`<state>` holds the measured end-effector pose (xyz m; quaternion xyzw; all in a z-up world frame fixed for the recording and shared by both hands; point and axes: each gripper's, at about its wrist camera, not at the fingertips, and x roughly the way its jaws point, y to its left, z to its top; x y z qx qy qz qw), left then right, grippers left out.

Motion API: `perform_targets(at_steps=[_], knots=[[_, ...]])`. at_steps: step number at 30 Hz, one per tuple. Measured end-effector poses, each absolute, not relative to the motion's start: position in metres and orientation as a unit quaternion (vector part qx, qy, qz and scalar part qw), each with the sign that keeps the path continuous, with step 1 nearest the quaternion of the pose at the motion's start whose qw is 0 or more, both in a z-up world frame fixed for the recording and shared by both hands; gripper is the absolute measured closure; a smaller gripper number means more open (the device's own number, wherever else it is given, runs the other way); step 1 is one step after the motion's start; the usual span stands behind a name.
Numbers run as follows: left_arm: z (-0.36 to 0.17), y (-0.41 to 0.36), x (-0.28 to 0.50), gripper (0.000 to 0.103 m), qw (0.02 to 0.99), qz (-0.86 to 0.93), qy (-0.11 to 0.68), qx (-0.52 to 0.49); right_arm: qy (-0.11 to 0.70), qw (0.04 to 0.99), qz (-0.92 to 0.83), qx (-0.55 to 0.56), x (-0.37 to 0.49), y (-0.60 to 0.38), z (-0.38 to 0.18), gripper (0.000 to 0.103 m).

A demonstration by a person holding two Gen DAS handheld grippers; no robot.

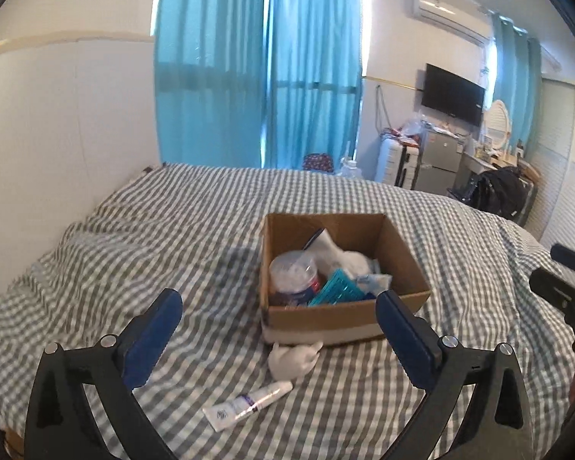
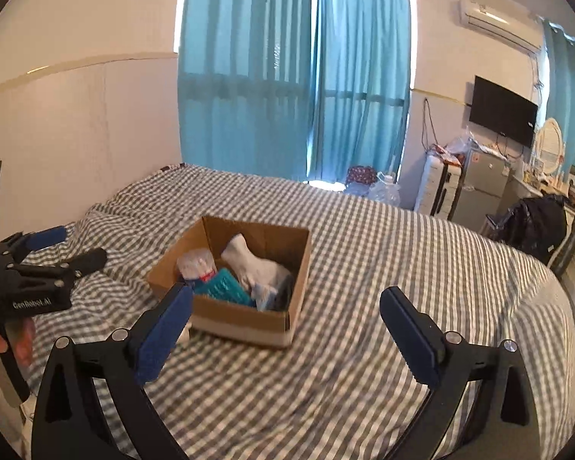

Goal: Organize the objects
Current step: 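Grasp the white toothpaste tube with the left gripper while the right grasps the figurine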

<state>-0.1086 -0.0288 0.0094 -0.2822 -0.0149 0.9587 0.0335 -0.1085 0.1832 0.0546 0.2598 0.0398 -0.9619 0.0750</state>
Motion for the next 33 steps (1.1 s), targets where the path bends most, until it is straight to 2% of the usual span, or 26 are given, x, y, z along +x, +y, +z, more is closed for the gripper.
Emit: perform_targets(at_steps=[5, 13, 15, 19, 21, 22, 23, 24, 27, 33], knots=[[-0.036, -0.031, -0.108, 0.000, 0.007, 0.954, -0.009, -0.298, 0.034, 0.072, -0.957, 0.278, -0.105, 0.186, 0.010, 0.004], [-0.113, -0.023, -0.130, 0.002, -0.030, 0.938, 0.045, -0.343, 0.025, 0.078, -0.934, 0.347, -0.135, 0.189, -0.079, 0.004], [-0.126, -0.025, -0.139, 0.011, -0.029, 0.930, 0.040, -0.365, 0.020, 0.071, -0.925, 0.372, -0.143, 0.194, -0.098, 0.004], [-0.156, -0.024, -0.154, 0.016, 0.008, 0.906, 0.019, -0.423, -0.007, 0.062, -0.912, 0.406, -0.151, 0.206, -0.119, 0.004], [-0.175, -0.022, -0.161, 0.025, 0.017, 0.890, 0.010, -0.455, -0.026, 0.068, -0.908, 0.413, -0.152, 0.212, -0.124, 0.004], [-0.180, -0.021, -0.164, 0.026, 0.006, 0.887, 0.019, -0.460, -0.036, 0.071, -0.906, 0.416, -0.151, 0.214, -0.125, 0.004], [-0.183, -0.018, -0.165, 0.030, 0.000, 0.885, 0.028, -0.464, -0.042, 0.075, -0.905, 0.416, -0.150, 0.214, -0.126, 0.004], [-0.183, -0.016, -0.164, 0.043, 0.005, 0.885, 0.030, -0.465, -0.045, 0.080, -0.905, 0.416, -0.149, 0.213, -0.127, 0.004], [-0.179, -0.010, -0.156, 0.057, 0.022, 0.882, 0.041, -0.468, -0.033, 0.091, -0.902, 0.421, -0.145, 0.203, -0.126, 0.004], [-0.156, -0.002, -0.126, 0.064, 0.044, 0.885, 0.055, -0.459, -0.011, 0.092, -0.906, 0.412, -0.131, 0.190, -0.120, 0.004]])
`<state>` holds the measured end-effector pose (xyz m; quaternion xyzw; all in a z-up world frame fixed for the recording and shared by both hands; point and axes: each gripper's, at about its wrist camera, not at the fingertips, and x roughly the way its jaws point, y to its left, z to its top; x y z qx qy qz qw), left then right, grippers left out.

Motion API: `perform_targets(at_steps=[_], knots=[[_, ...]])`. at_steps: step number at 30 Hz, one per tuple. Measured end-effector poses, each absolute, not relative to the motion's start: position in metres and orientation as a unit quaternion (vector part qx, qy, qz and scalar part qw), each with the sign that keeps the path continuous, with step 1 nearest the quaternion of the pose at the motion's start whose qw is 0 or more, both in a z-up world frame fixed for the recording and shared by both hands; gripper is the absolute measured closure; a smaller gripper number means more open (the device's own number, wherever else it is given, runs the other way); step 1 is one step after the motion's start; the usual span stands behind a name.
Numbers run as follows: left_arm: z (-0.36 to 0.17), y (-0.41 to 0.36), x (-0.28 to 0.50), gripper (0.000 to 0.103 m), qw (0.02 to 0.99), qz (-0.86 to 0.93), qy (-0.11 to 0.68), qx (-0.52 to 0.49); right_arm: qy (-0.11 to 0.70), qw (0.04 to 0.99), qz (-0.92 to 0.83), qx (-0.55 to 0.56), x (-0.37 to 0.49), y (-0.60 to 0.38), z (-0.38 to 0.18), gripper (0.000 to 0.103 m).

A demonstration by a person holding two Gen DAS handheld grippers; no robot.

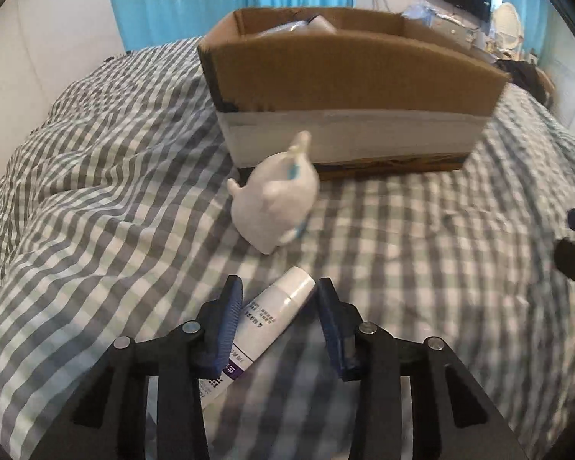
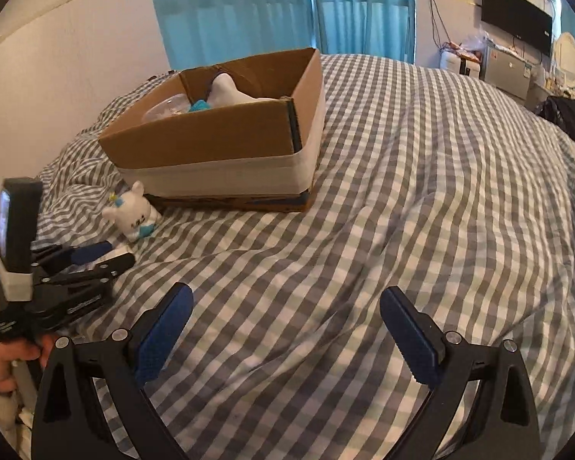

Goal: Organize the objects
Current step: 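Grasp the white toothpaste tube with the left gripper while the right grasps the figurine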

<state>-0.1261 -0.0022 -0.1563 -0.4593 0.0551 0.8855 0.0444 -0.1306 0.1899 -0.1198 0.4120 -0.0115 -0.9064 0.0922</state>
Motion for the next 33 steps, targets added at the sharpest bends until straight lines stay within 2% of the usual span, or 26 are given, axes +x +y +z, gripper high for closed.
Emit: perform_targets(at_steps=[6, 12, 18, 21, 23, 30, 33], knots=[[-0.110, -0.012, -0.109, 0.072, 0.040, 0.912, 0.016, -0.408, -0.010, 0.095, -0.906, 0.413, -0.120, 0.173, -0.119, 0.004], [-0.088, -0.048, -0.142, 0.083, 0.013, 0.919, -0.001, -0.394, 0.014, 0.116, -0.907, 0.404, -0.121, 0.140, -0.112, 0.004], [-0.131, -0.079, -0.171, 0.083, 0.008, 0.887, -0.020, -0.461, 0.038, 0.137, -0.904, 0.402, -0.143, 0.102, -0.110, 0.005], [-0.157, -0.072, -0.179, 0.083, 0.017, 0.857, 0.002, -0.515, 0.043, 0.142, -0.901, 0.409, -0.161, 0.088, -0.115, 0.005], [-0.154, -0.074, -0.177, 0.083, 0.020, 0.861, -0.005, -0.509, 0.050, 0.144, -0.898, 0.413, -0.174, 0.079, -0.118, 0.005], [-0.114, -0.119, -0.150, 0.083, 0.012, 0.898, -0.118, -0.425, 0.045, 0.173, -0.890, 0.419, -0.194, 0.054, -0.120, 0.005], [-0.107, -0.127, -0.147, 0.083, 0.007, 0.902, -0.130, -0.413, 0.040, 0.194, -0.883, 0.426, -0.205, 0.035, -0.123, 0.005]])
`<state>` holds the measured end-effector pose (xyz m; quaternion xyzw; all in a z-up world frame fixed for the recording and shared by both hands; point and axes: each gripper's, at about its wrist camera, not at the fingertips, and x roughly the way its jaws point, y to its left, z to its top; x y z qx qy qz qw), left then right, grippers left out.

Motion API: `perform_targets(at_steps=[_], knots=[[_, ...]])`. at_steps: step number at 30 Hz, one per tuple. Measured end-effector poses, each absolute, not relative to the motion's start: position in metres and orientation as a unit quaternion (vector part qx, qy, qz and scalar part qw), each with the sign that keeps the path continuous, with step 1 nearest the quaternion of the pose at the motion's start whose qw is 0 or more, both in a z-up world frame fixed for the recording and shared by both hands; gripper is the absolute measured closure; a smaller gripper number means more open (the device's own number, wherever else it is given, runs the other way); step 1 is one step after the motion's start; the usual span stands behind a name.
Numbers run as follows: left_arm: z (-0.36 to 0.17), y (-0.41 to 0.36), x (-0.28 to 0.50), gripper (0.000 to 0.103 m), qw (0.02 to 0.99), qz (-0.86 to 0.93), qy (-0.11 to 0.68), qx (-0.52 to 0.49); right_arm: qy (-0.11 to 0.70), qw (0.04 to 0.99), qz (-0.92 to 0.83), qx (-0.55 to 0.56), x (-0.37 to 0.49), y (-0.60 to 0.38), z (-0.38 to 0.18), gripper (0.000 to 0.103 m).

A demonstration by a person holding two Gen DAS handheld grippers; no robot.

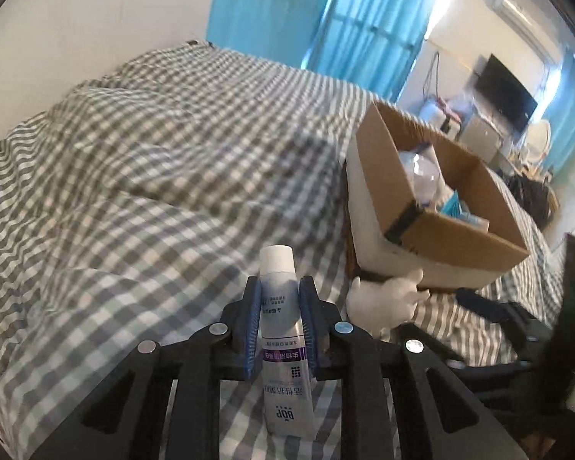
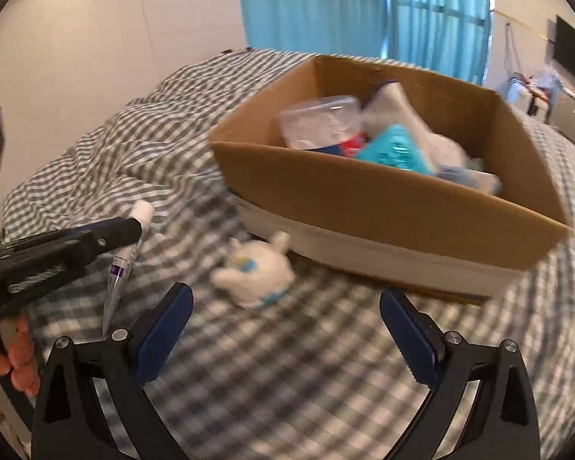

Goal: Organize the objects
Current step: 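Grasp the white toothpaste tube with the left gripper while the right grasps the figurine, then lower the toothpaste tube and figurine into the box and open both grippers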

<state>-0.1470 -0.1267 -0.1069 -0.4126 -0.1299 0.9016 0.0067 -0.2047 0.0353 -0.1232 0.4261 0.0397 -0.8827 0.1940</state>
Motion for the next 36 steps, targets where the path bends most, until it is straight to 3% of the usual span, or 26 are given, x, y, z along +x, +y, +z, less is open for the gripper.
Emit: perform_targets(at_steps=[3, 5, 7, 15, 26, 36], knots=[[-0.106, -0.130, -0.145, 0.083, -0.005, 0.902, -0.134, -0.410, 0.043, 0.198, -0.875, 0.440, -0.217, 0.020, -0.134, 0.009], [-0.108, -0.127, -0.146, 0.083, -0.004, 0.901, -0.131, -0.413, 0.045, 0.211, -0.864, 0.456, -0.227, 0.008, -0.143, 0.043], [-0.107, -0.121, -0.145, 0.083, -0.002, 0.901, -0.126, -0.414, 0.067, 0.203, -0.860, 0.463, -0.233, -0.001, -0.149, 0.056], [-0.096, -0.092, -0.130, 0.084, 0.004, 0.909, -0.095, -0.407, 0.068, 0.211, -0.871, 0.438, -0.201, 0.024, -0.124, 0.056], [-0.036, -0.023, -0.095, 0.085, 0.060, 0.929, -0.068, -0.359, 0.066, 0.178, -0.912, 0.364, -0.125, 0.103, -0.040, 0.056], [0.013, 0.023, -0.103, 0.085, 0.102, 0.943, -0.033, -0.314, 0.059, 0.152, -0.941, 0.297, -0.107, 0.149, 0.032, 0.056]])
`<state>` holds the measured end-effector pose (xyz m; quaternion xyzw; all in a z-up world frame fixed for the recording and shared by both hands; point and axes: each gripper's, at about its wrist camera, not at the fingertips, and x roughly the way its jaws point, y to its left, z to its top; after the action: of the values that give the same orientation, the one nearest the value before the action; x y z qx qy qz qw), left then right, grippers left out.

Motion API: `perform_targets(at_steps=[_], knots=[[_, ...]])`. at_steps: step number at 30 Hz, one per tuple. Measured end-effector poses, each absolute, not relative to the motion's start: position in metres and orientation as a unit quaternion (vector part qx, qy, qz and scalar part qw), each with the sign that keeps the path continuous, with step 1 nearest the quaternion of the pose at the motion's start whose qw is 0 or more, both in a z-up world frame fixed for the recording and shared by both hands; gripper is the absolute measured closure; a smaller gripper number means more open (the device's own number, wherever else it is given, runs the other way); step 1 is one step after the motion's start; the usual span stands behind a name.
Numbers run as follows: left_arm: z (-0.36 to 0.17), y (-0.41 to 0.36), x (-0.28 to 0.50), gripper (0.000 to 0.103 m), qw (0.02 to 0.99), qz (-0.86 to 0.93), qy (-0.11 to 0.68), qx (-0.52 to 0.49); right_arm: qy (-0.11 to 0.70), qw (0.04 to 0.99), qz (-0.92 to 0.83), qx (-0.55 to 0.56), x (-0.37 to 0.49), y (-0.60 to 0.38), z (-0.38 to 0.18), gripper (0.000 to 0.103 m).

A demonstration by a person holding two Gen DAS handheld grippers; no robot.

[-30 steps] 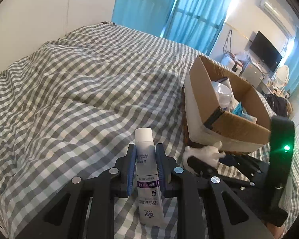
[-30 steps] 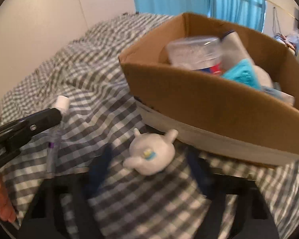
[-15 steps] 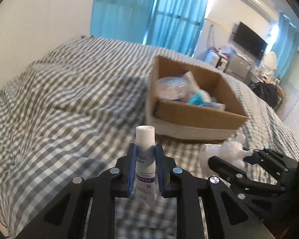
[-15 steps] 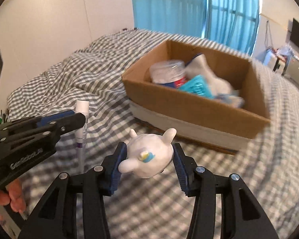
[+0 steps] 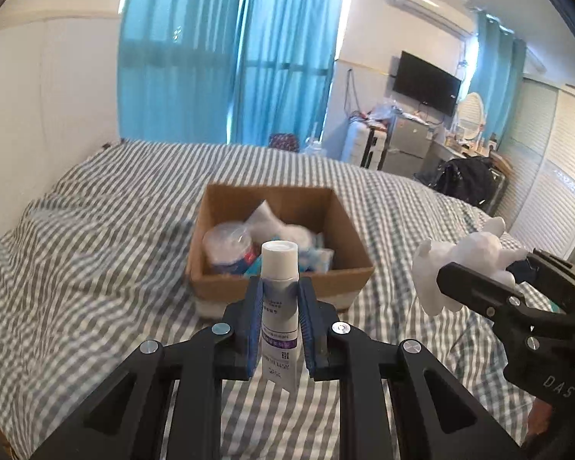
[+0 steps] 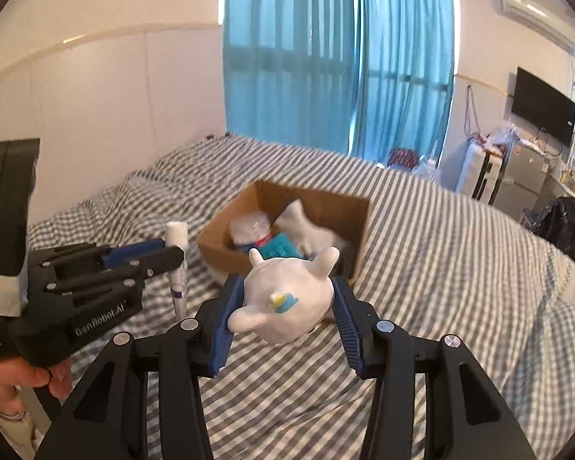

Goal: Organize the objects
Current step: 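Lower the toothpaste tube and figurine into the box and open both grippers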

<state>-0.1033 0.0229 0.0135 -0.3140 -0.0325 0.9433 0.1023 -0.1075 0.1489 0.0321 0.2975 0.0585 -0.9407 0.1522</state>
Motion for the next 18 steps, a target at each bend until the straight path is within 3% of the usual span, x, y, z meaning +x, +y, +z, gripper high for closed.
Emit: perform_targets(at_steps=[10, 18], knots=[[0.034, 0.030, -0.175, 0.085, 0.114, 0.947, -0.024, -0.300, 0.061, 0.149, -0.949, 0.273, -0.166, 0.160, 0.066, 0.056], [0.009, 0.035, -0.255, 0.085, 0.110, 0.943, -0.007, -0.315, 0.071, 0.155, -0.943, 0.285, -0.249, 0.151, 0.052, 0.056]])
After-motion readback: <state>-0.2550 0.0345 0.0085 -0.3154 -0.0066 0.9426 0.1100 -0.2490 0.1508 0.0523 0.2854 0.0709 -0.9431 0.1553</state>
